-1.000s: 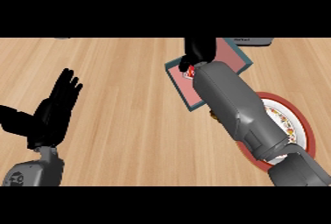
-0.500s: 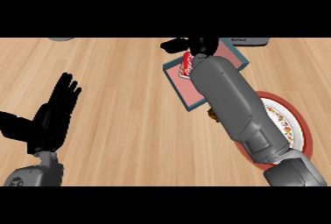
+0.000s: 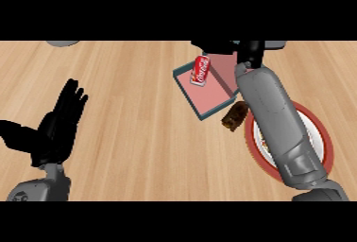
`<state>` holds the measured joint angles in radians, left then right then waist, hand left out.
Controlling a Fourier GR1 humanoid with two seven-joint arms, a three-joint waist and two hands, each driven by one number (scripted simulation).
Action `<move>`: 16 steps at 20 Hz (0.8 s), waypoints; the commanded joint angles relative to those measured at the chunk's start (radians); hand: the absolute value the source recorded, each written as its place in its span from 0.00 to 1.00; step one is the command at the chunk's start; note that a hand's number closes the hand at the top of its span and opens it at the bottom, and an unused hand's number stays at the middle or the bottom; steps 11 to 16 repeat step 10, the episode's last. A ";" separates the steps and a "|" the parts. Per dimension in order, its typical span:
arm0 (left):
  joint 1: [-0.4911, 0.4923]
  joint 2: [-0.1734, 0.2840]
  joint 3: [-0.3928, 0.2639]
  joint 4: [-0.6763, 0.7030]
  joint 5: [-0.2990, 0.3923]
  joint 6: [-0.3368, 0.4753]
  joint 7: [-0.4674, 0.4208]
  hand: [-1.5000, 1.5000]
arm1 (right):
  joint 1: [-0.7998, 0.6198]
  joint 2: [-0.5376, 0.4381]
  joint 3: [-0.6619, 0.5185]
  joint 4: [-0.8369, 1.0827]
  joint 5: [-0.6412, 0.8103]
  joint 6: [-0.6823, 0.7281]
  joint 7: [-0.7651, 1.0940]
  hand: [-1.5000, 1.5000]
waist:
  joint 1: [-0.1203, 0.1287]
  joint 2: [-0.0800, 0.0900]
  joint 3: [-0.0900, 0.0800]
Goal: Pick the can from the plate and place it in the cardboard box
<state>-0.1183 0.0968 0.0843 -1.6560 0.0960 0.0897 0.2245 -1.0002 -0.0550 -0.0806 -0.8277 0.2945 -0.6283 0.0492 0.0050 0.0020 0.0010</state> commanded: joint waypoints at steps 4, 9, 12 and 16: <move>0.020 0.020 0.029 0.027 0.029 -0.043 -0.042 0.50 | 0.164 -0.024 -0.055 -0.130 -0.094 0.038 -0.144 0.00 | -0.001 -0.001 -0.001; 0.045 0.021 0.023 -0.053 0.038 -0.043 0.005 0.50 | 0.230 -0.091 -0.073 -0.207 -0.121 0.104 -0.115 0.00 | 0.001 -0.002 -0.001; 0.095 -0.014 -0.017 -0.030 -0.006 -0.027 -0.045 0.50 | 0.300 -0.083 -0.061 -0.261 -0.126 0.109 -0.129 0.00 | -0.003 -0.003 -0.001; 0.095 -0.014 -0.017 -0.030 -0.006 -0.027 -0.045 0.50 | 0.300 -0.083 -0.061 -0.261 -0.126 0.109 -0.129 0.00 | -0.003 -0.003 -0.001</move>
